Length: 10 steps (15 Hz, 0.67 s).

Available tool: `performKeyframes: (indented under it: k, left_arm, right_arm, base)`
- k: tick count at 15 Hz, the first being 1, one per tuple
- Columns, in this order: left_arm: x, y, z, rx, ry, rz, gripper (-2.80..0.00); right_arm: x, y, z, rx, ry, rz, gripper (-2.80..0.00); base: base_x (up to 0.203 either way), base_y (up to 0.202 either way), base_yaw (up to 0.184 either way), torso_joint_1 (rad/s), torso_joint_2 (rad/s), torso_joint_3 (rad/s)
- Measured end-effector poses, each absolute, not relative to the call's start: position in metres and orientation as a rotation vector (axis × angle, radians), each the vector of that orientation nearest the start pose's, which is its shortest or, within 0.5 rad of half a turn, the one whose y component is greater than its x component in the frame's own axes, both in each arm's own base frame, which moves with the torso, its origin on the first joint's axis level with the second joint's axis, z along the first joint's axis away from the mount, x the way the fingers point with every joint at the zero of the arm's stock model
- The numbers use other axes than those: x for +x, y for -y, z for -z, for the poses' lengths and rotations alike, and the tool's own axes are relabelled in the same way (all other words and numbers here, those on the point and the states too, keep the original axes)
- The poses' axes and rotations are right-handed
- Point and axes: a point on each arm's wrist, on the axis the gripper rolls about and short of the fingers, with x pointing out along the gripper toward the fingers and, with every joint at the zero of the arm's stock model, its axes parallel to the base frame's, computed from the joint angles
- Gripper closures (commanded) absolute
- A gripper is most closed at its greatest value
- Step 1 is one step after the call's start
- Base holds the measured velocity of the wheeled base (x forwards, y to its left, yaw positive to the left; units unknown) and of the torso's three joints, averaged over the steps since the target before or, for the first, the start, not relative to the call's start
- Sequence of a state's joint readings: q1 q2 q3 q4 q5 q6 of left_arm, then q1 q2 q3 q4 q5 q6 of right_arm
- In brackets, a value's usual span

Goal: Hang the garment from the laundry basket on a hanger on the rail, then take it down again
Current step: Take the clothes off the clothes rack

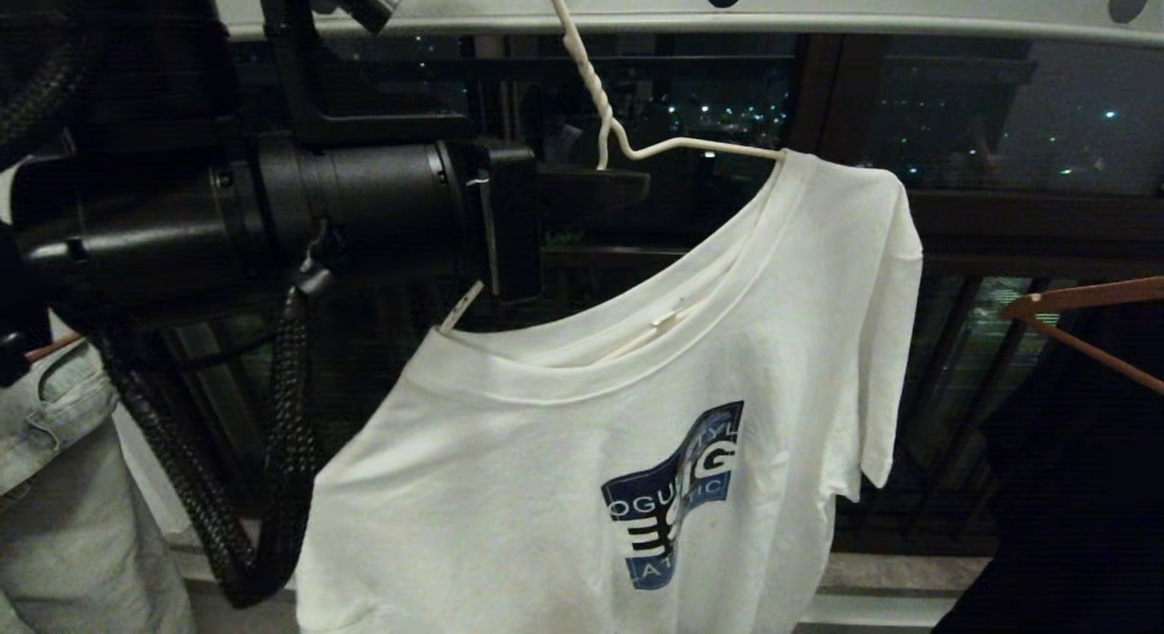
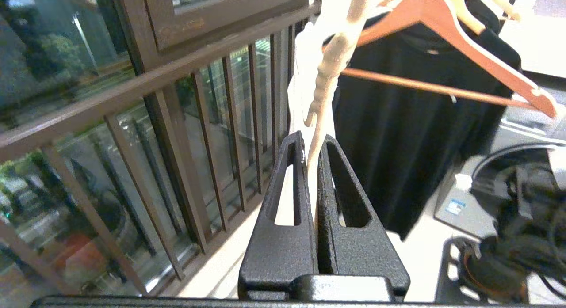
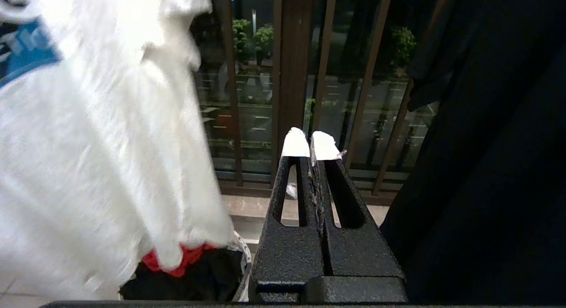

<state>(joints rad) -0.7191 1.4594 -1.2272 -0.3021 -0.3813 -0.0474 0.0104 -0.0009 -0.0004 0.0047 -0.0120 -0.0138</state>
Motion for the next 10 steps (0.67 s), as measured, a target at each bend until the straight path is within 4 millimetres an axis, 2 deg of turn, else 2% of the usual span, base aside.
performKeyframes:
  k: [3,6,10]
  left_arm:
    - [0.178,0.167,-0.319,-0.044,-0.014,1.1,0.0]
    - [0.175,0.165,-0.285,-0.032,-0.111,1.1,0.0]
    - [0.193,0.171,-0.239,-0.053,-0.071,1.061,0.0]
  right_arm:
    - [-0.023,0.001,-0.075,-0.014,-0.004,0.002,0.0]
    - [-0.023,0.001,-0.075,-0.014,-0.004,0.002,0.0]
    - [-0.023,0.001,-0.075,-0.014,-0.004,0.002,0.0]
  base:
    - [0.0,0.0,0.0,0.0,0.0,0.0]
    - [0.0,0.0,0.0,0.0,0.0,0.0]
    - [0.0,0.0,0.0,0.0,0.0,0.0]
